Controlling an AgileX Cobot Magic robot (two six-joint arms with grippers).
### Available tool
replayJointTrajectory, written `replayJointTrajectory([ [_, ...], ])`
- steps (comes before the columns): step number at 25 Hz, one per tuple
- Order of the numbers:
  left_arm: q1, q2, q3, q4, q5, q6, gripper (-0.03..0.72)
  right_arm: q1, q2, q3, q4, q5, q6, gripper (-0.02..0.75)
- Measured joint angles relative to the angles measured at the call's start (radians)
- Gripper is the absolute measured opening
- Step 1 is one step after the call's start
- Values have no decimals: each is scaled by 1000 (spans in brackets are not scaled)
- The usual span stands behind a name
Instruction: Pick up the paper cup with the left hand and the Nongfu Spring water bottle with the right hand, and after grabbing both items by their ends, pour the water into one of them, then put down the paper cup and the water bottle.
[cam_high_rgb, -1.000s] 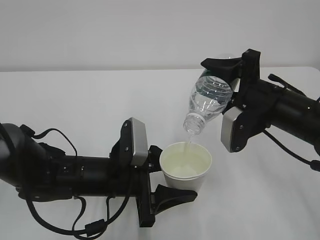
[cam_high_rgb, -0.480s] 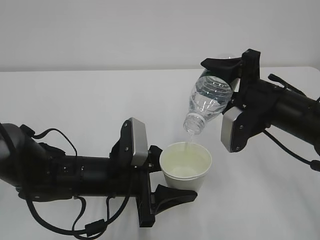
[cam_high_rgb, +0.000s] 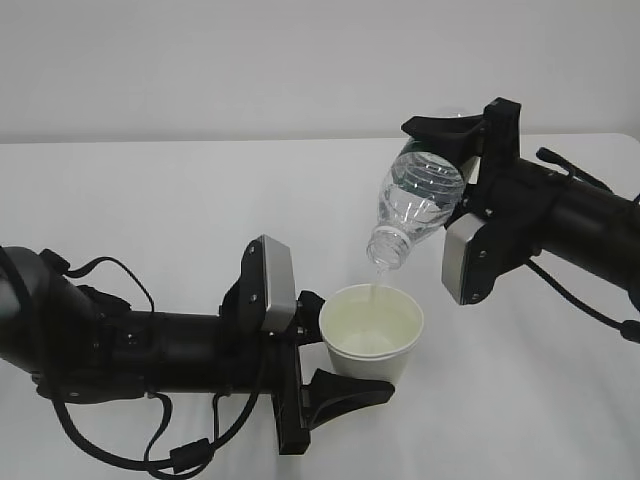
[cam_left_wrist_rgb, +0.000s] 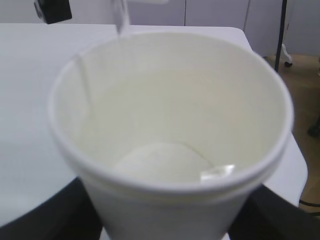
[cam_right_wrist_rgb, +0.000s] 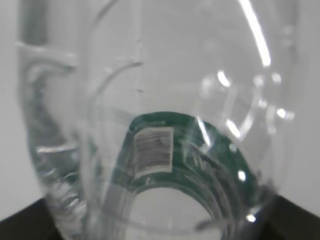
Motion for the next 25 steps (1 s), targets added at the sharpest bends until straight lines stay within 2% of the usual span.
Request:
replayJointTrajectory([
  [25, 0, 0, 0, 0, 0, 0, 477, 0, 0, -2, 0, 0, 217, 491],
])
